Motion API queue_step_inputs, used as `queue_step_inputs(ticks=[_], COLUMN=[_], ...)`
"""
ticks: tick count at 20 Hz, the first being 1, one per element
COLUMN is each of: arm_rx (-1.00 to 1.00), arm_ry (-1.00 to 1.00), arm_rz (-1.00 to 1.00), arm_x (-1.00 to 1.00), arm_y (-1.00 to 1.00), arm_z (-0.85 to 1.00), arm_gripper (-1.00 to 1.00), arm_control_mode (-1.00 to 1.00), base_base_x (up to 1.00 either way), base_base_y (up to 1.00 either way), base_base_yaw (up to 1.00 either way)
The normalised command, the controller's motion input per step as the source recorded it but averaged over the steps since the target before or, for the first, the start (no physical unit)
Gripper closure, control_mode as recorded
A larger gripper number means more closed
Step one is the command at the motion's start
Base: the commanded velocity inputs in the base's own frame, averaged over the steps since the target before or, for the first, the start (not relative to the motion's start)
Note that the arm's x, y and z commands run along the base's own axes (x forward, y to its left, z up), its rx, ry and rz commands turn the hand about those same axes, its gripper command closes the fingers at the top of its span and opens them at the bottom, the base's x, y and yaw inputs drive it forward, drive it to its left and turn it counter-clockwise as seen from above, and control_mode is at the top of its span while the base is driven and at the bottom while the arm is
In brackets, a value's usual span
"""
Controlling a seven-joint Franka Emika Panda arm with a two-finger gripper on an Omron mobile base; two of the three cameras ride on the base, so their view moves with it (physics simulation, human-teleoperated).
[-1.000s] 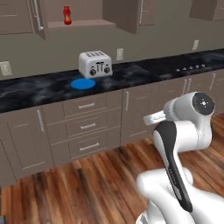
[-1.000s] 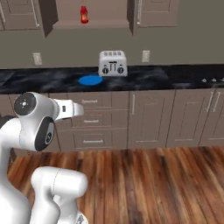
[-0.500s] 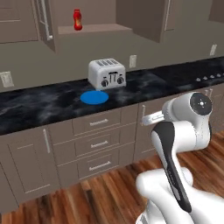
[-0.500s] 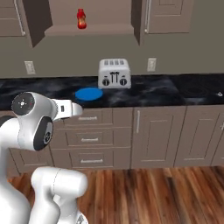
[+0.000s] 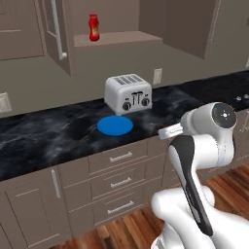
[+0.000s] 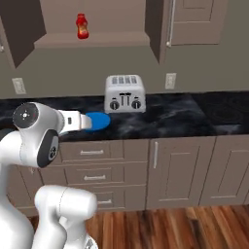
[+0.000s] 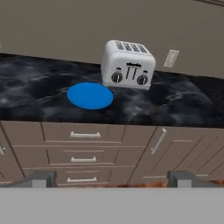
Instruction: Move the hot dog bun to the plate on the dining table and place the condiment next to that plate. Then navigate to the fridge and take the sausage and place it on the plate as well.
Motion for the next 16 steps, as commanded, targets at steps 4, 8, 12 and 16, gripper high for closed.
queue_step_inputs(ticks=[4,8,12,16], arm_rx=[0.00,0.00,0.00,0.00], arm_ry=[0.00,0.00,0.00,0.00], arm_rz=[0.00,0.00,0.00,0.00], arm_x=[0.00,0.00,0.00,0.00], arm_y=[0.00,0.00,0.00,0.00], arm_z=[0.00,0.00,0.00,0.00], arm_gripper=[-1.00,-1.00,-1.00,-1.00], arm_control_mode=[1.00,1.00,1.00,1.00], base_base_x=[0.75,0.68,0.65,0.57], base_base_y=[-0.16,-0.21,-0.26,-0.36], base_base_yaw=[0.23,0.22,0.21,0.20])
